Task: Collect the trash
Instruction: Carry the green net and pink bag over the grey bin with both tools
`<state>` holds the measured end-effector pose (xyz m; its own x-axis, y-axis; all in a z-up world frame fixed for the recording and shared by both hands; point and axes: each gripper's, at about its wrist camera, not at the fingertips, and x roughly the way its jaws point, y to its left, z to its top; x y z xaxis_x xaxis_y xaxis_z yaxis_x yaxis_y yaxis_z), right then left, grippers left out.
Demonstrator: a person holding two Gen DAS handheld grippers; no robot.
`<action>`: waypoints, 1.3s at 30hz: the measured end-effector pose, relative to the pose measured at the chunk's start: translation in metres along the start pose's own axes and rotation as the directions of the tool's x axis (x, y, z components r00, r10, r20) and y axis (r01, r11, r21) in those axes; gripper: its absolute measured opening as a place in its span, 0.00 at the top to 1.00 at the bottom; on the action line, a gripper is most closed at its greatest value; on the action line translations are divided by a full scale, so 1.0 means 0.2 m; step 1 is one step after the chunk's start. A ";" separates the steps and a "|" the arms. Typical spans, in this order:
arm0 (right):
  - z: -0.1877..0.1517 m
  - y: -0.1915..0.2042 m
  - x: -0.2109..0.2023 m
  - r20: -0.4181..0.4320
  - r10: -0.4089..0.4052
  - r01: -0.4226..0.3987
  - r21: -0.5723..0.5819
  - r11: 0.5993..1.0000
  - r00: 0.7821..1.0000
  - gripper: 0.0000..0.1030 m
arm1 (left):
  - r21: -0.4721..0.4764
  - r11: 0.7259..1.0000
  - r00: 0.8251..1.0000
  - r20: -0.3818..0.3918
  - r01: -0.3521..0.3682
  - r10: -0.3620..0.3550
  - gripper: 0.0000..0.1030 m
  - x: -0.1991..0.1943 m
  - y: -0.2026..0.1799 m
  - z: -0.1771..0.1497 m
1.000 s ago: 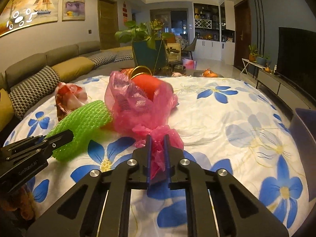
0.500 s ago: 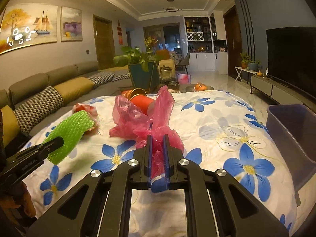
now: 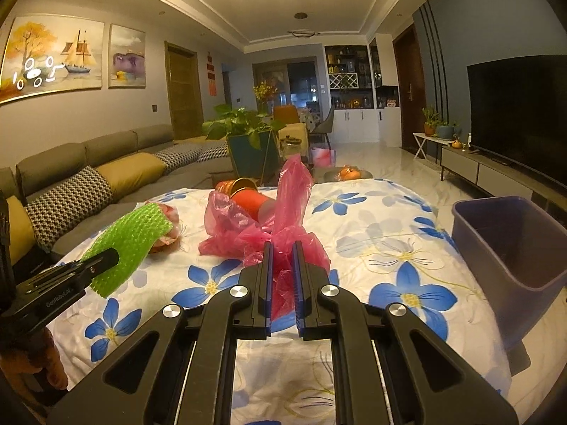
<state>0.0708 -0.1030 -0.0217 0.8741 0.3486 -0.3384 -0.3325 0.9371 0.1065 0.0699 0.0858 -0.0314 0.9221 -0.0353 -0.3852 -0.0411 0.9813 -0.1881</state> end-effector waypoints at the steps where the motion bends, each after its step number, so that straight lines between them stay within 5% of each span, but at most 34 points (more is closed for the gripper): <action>1: 0.00 -0.01 -0.01 0.006 -0.005 0.005 0.002 1.000 1.000 0.89 | 0.005 1.000 1.000 0.002 0.004 -0.004 0.89 0.00 -0.01 0.00; 15: 0.08 -0.27 -0.16 0.086 -0.141 0.138 0.046 0.989 0.986 0.89 | 0.112 0.988 0.994 0.024 0.108 -0.111 0.89 0.10 -0.36 0.10; 39: 0.22 -0.88 -0.33 0.177 -0.451 0.425 0.168 0.890 0.875 0.89 | 0.284 0.886 0.925 -0.003 0.365 -0.381 0.89 0.48 -1.23 0.27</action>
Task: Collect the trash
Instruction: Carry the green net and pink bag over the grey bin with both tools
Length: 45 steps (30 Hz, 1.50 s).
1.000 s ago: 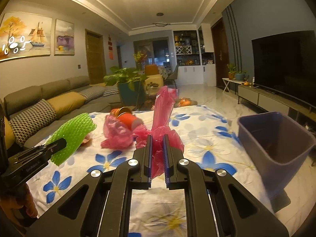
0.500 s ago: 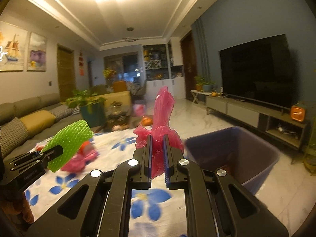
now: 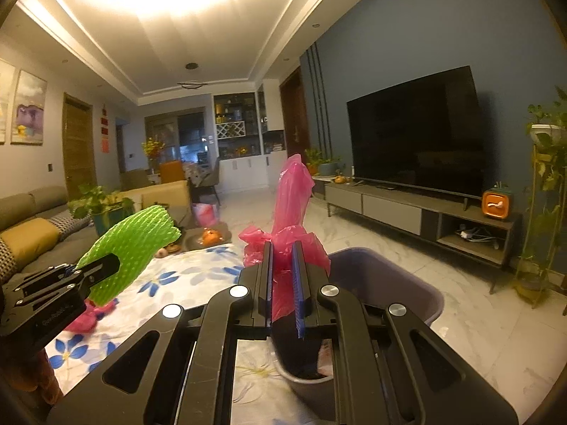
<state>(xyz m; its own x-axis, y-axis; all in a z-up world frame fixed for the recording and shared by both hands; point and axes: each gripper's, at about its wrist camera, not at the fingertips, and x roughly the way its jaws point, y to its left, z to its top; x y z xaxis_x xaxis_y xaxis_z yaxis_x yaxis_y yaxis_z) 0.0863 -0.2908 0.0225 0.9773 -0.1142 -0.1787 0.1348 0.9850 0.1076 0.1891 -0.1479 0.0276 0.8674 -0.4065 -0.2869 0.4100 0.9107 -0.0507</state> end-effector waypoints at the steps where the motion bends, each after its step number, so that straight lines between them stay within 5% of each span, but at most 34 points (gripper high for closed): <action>1: 0.00 0.00 0.00 0.001 -0.006 0.006 -0.001 1.000 1.000 0.89 | 0.002 1.000 1.000 0.001 0.009 -0.009 0.89 0.02 -0.01 0.01; 16: 0.00 -0.15 0.08 0.008 -0.068 0.067 0.029 0.997 0.998 0.89 | 0.024 0.990 0.990 -0.027 0.139 -0.139 0.89 0.34 -0.25 0.02; 45: -0.04 -0.24 0.28 -0.020 -0.084 0.085 0.063 0.994 0.996 0.89 | 0.003 0.973 0.970 -0.077 0.231 -0.230 0.89 0.67 -0.36 -0.02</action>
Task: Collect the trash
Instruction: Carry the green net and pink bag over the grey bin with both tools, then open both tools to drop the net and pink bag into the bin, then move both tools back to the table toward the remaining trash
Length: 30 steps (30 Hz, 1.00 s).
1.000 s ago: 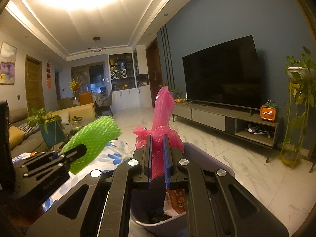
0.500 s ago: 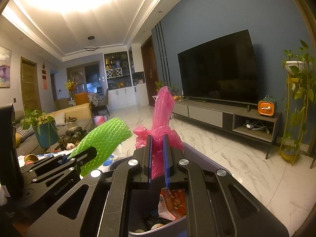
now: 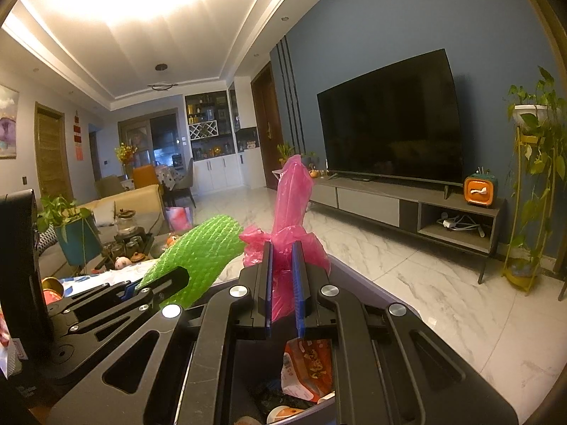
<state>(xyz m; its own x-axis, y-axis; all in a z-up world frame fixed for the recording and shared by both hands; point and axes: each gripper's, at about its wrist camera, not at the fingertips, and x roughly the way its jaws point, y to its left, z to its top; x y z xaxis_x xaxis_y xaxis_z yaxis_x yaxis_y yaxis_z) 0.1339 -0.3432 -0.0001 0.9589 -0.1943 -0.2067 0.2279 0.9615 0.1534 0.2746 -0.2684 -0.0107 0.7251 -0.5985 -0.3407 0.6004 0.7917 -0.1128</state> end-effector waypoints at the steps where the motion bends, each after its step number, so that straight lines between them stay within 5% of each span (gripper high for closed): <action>1: 0.00 0.00 0.01 -0.002 0.003 -0.003 0.003 1.000 1.000 0.89 | 0.000 1.000 1.000 -0.002 0.002 -0.002 0.89 0.01 0.00 0.00; 12: -0.02 -0.04 0.05 -0.009 0.031 -0.031 0.036 0.999 0.999 0.83 | 0.001 1.000 1.000 -0.012 0.028 -0.028 0.85 0.05 0.00 -0.02; 15: -0.02 -0.05 0.04 0.005 0.027 -0.027 0.042 0.999 1.000 0.74 | 0.003 1.000 1.000 -0.018 0.023 -0.023 0.71 0.06 0.00 -0.02; 17: -0.02 -0.06 0.03 0.010 0.019 -0.019 0.047 0.999 1.000 0.69 | -0.006 1.000 1.000 -0.017 0.014 -0.014 0.52 0.06 0.01 -0.02; 20: -0.02 -0.07 0.02 0.014 0.012 -0.013 0.059 0.998 1.000 0.60 | -0.022 1.000 1.000 -0.010 0.008 -0.008 0.40 0.04 0.03 -0.03; 30: -0.04 -0.05 -0.07 0.029 -0.008 0.007 0.049 0.999 1.000 0.43 | -0.063 0.994 0.995 0.035 -0.089 0.091 0.17 -0.14 0.11 -0.07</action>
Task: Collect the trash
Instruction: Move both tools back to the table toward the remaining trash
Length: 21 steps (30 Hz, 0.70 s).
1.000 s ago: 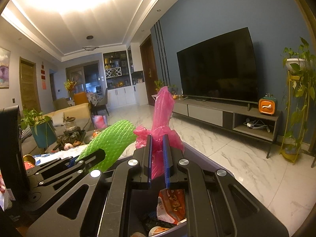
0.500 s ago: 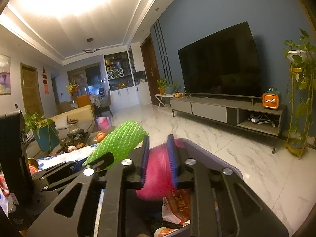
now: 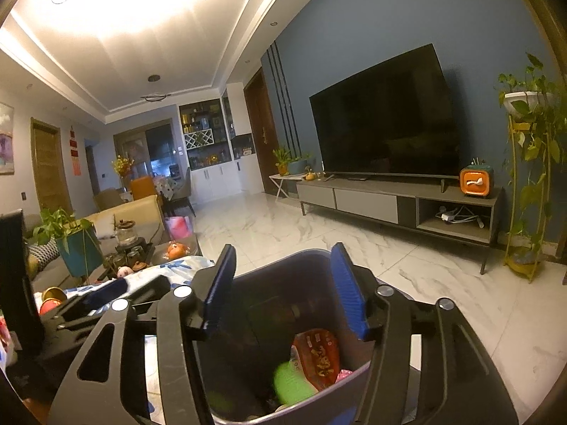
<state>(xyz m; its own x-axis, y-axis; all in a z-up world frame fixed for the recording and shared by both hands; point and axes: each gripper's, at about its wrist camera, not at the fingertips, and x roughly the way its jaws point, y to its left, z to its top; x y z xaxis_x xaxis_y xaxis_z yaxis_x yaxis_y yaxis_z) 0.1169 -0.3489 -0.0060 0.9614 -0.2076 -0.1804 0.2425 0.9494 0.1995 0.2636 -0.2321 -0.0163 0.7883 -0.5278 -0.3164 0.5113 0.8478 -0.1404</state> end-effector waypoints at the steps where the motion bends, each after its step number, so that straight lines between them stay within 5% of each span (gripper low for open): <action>1: 0.00 0.01 -0.02 0.001 0.000 0.000 -0.006 1.000 1.000 0.42 | -0.003 1.000 1.000 0.005 -0.018 0.018 0.15 -0.03 0.01 0.00; 11: -0.07 0.16 -0.14 0.000 0.007 -0.007 -0.064 0.998 1.000 0.27 | -0.033 0.966 0.965 0.041 -0.256 0.258 0.09 -0.39 0.23 -0.10; 21: -0.11 0.37 -0.24 -0.033 0.093 -0.096 -0.085 0.992 0.995 0.27 | -0.088 0.886 0.887 0.039 -0.456 0.460 0.09 -0.77 0.51 -0.19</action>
<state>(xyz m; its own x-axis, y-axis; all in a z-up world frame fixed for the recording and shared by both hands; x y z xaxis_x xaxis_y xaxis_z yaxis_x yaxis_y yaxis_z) 0.0864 -0.2641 -0.0037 0.9750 -0.1103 -0.1929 0.1373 0.9816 0.1328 0.1811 -0.0615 -0.0180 0.9479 -0.0798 -0.3085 0.0633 0.9960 -0.0630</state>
